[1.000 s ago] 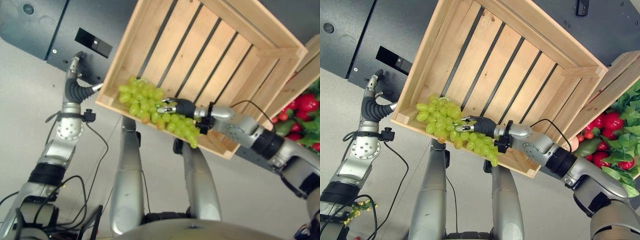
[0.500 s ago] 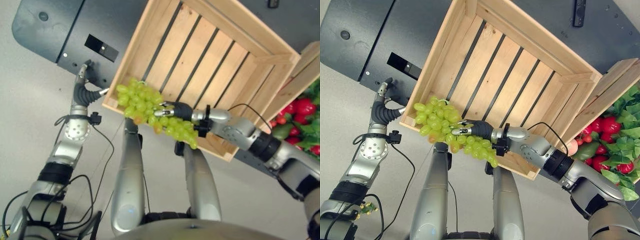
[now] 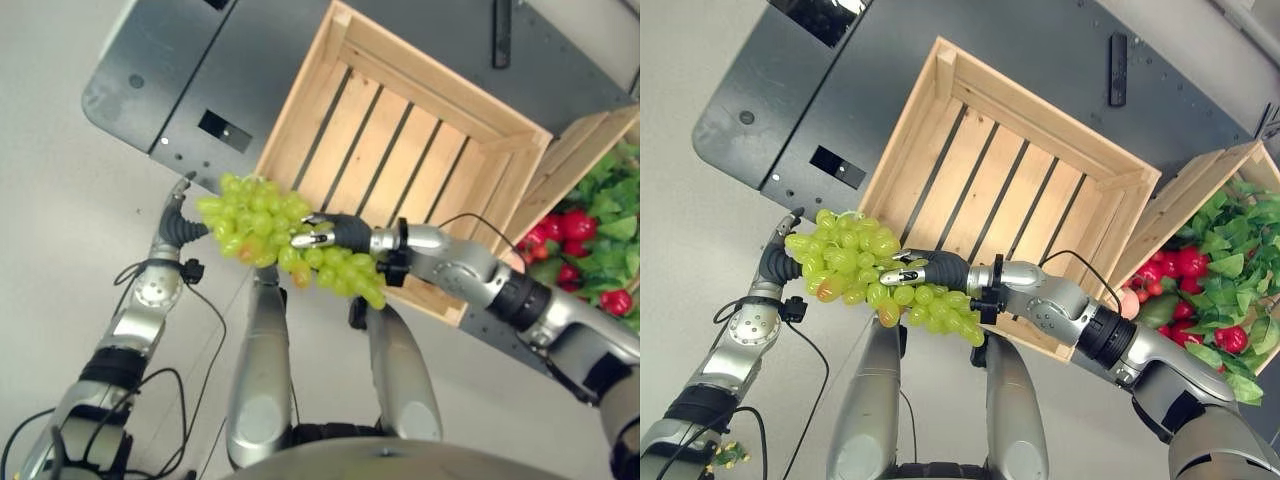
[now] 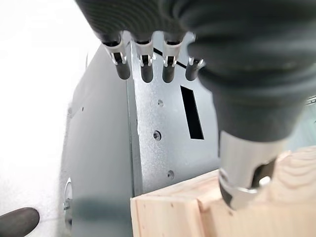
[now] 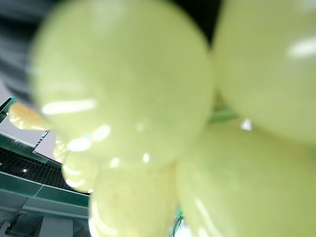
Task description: Pick up the fruits from the basket on one side to the basket on the other side
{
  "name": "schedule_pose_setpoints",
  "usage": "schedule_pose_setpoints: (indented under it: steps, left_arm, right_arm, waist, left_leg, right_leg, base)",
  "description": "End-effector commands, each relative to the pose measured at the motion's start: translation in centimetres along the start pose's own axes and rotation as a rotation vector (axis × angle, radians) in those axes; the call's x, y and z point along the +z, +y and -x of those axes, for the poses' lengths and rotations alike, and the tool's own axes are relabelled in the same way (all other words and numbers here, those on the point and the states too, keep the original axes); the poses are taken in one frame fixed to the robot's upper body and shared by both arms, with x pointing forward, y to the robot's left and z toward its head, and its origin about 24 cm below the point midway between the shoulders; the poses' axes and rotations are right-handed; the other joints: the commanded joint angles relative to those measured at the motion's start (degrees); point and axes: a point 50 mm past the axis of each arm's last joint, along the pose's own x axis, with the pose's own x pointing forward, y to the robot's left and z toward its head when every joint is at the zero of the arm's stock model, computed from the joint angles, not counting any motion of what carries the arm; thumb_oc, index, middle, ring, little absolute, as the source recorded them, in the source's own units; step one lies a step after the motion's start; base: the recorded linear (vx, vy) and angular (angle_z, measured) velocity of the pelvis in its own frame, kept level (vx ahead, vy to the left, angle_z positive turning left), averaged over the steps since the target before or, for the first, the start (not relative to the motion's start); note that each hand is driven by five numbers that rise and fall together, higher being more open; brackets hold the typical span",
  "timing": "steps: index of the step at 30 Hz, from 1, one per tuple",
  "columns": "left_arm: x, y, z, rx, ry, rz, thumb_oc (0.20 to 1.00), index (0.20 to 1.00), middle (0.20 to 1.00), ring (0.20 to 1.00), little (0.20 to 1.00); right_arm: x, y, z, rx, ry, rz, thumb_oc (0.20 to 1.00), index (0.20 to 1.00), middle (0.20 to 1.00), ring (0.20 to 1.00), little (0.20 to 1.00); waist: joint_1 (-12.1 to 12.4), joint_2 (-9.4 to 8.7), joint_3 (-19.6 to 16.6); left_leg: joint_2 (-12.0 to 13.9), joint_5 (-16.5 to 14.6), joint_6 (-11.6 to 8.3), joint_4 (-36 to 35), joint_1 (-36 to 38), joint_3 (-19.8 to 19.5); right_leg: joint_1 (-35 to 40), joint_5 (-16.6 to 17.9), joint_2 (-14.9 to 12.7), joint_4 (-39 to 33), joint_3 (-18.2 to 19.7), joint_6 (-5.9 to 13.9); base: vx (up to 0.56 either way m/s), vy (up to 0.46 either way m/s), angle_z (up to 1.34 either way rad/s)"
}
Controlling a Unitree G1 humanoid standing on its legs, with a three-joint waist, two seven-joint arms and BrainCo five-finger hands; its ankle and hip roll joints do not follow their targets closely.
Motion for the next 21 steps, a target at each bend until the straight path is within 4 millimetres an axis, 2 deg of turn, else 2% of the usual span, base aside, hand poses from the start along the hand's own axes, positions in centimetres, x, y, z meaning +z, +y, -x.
schedule_pose_setpoints:
  steps: [1,7,11,14,16,21]
  left_arm:
    - [0.9,-0.9,0.2,-0.024,-0.058,0.044,1.000,1.000,1.000,1.000,1.000]
    - [0.4,-1.0,0.6,-0.042,-0.040,0.037,1.000,1.000,1.000,1.000,1.000]
    - [0.9,-0.8,0.9,-0.057,-0.072,0.041,1.000,1.000,1.000,1.000,1.000]
    - [1.6,-0.5,1.2,-0.066,-0.109,0.058,1.000,1.000,1.000,1.000,1.000]
    - [3.0,0.3,1.6,-0.090,-0.183,0.064,1.000,1.000,1.000,1.000,1.000]
    - [4.8,1.8,2.5,-0.119,-0.280,0.061,1.000,1.000,1.000,1.000,1.000]
  right_arm:
    - [3.1,2.2,-0.1,0.132,-0.181,0.016,0.200,0.200,0.200,0.200,0.200]
    - [4.2,1.7,0.6,0.100,-0.206,0.049,0.200,0.200,0.200,0.200,0.200]
    - [5.0,1.2,1.3,0.064,-0.225,0.076,0.200,0.200,0.200,0.200,0.200]
    - [5.1,0.8,1.9,0.031,-0.238,0.079,0.200,0.200,0.200,0.200,0.200]
    - [5.7,0.3,3.1,-0.019,-0.256,0.106,0.200,0.200,0.200,0.200,0.200]
    - [6.7,-0.6,5.9,-0.120,-0.248,0.171,0.200,0.200,0.200,0.200,0.200]
  waist:
    - [-1.2,1.13,-0.8]
    - [-1.0,1.50,-0.8]
    - [-0.6,1.73,-0.9]
    - [-0.6,1.86,-1.5]
    - [-0.7,2.01,-2.5]
    - [-0.6,1.94,-4.2]
  left_leg:
    - [-0.1,-1.9,0.57,1.8,1.5,0.9]
    - [-0.4,-2.4,0.77,1.2,5.7,0.5]
    - [-0.6,-2.9,1.00,1.3,8.2,0.3]
    - [-0.7,-3.2,1.10,1.0,9.3,0.2]
    - [-0.7,-3.4,1.15,0.7,10.6,0.0]
    - [-0.9,-3.6,1.13,0.3,12.3,-0.3]
  right_leg:
    - [3.7,1.3,-4.2,-1.4,0.9,6.88]
    - [7.8,0.4,-4.6,-1.0,0.7,7.08]
    - [10.3,0.0,-4.8,-0.8,0.7,7.16]
    - [11.4,-0.3,-5.0,-0.9,0.6,7.23]
    - [12.9,-0.4,-5.2,-1.2,0.3,7.31]
    - [14.9,-0.6,-5.5,-1.9,-0.4,7.48]
  base:
    - [0.03,-0.002,0.06]
    - [0.02,-0.001,0.04]
    - [0.02,0.004,0.01]
    - [0.04,0.006,0.03]
    - [0.05,0.017,0.05]
    - [0.02,0.013,0.05]
